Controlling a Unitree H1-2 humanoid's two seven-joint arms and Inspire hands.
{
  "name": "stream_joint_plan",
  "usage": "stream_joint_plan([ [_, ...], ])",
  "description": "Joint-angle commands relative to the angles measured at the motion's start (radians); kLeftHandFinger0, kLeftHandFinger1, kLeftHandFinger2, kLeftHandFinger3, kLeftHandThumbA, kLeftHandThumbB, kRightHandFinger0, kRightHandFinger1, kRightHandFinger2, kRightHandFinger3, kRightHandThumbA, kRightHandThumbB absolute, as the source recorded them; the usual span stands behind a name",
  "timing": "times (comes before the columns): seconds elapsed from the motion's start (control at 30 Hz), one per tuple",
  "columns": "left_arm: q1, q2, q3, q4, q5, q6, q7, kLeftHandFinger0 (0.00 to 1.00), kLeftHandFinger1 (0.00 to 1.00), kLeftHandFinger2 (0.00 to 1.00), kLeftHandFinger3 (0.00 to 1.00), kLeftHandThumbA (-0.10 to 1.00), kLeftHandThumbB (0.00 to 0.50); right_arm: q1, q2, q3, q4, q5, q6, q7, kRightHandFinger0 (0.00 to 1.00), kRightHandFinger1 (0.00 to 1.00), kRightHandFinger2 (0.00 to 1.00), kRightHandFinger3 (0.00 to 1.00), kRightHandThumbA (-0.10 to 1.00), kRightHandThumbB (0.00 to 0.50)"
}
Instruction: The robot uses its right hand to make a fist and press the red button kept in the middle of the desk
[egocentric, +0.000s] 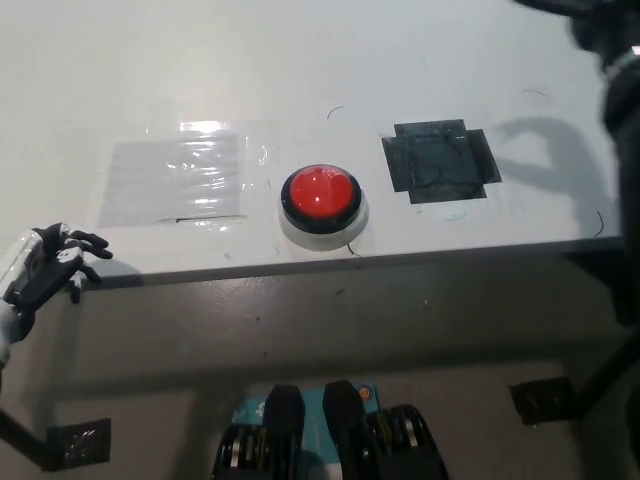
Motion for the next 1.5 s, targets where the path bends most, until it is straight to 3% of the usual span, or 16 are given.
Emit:
stream_joint_plan([
  [0.0,-0.035,0.015,0.0,-0.008,0.002,-0.012,-0.009,0.19,0.32,0.44,0.58,0.49,0.0,-0.1,0.068,0.029,0.033,-0.024,-0.079,-0.004,0.0,0.0,0.0,0.0,1.0,0.408],
  [0.1,-0.038,0.015,-0.001,-0.007,0.003,-0.003,-0.004,0.18,0.32,0.46,0.59,0.49,0.0,-0.11,0.112,0.042,0.033,-0.04,-0.072,-0.018,0.0,0.0,0.05,0.03,1.0,0.371],
  [0.17,-0.039,0.015,-0.001,-0.008,0.002,-0.004,-0.002,0.19,0.32,0.46,0.59,0.48,0.0,-0.117,0.139,0.045,0.028,-0.046,-0.049,-0.032,0.0,0.01,0.16,0.11,1.0,0.376],
  [0.4,-0.042,0.012,-0.003,-0.013,0.004,-0.006,0.0,0.18,0.32,0.46,0.6,0.48,0.0,-0.126,0.207,0.035,0.049,-0.032,-0.032,-0.028,0.0,0.0,0.22,0.24,1.0,0.346],
  [0.43,-0.041,0.009,-0.001,-0.017,-0.002,-0.006,-0.002,0.17,0.31,0.45,0.58,0.47,0.0,-0.119,0.223,0.045,0.061,-0.04,-0.038,-0.028,0.0,0.0,0.27,0.3,1.0,0.338],
  [0.63,-0.043,0.013,-0.004,-0.008,0.004,-0.014,-0.003,0.18,0.31,0.45,0.59,0.48,0.0,-0.087,0.258,0.073,0.089,-0.052,-0.044,-0.012,0.0,0.0,0.32,0.37,1.0,0.355],
  [0.77,-0.046,0.009,-0.002,-0.006,0.002,-0.013,0.0,0.16,0.31,0.46,0.58,0.47,0.0,-0.053,0.28,0.081,0.097,-0.045,-0.048,-0.001,0.0,0.0,0.33,0.39,1.0,0.377],
  [0.97,-0.065,0.021,-0.008,-0.001,0.004,-0.016,-0.01,0.19,0.33,0.46,0.59,0.47,0.0,-0.012,0.306,0.072,0.165,-0.024,-0.122,0.021,0.0,0.02,0.35,0.4,1.0,0.302],
  [1.27,-0.077,0.024,-0.008,0.004,0.001,-0.016,-0.016,0.18,0.31,0.45,0.58,0.49,0.0,0.039,0.332,0.051,0.243,-0.007,-0.164,0.033,0.0,0.0,0.33,0.36,1.0,0.294],
  [1.37,-0.085,0.025,-0.01,0.001,0.01,-0.016,-0.009,0.2,0.32,0.45,0.59,0.49,0.0,0.057,0.337,0.045,0.288,-0.004,-0.212,0.044,0.0,0.0,0.29,0.32,1.0,0.253],
  [1.47,-0.088,0.022,-0.007,0.006,0.003,-0.016,-0.01,0.16,0.31,0.43,0.56,0.47,0.0,0.083,0.335,0.05,0.315,-0.02,-0.232,0.039,0.0,0.0,0.3,0.33,1.0,0.257],
])
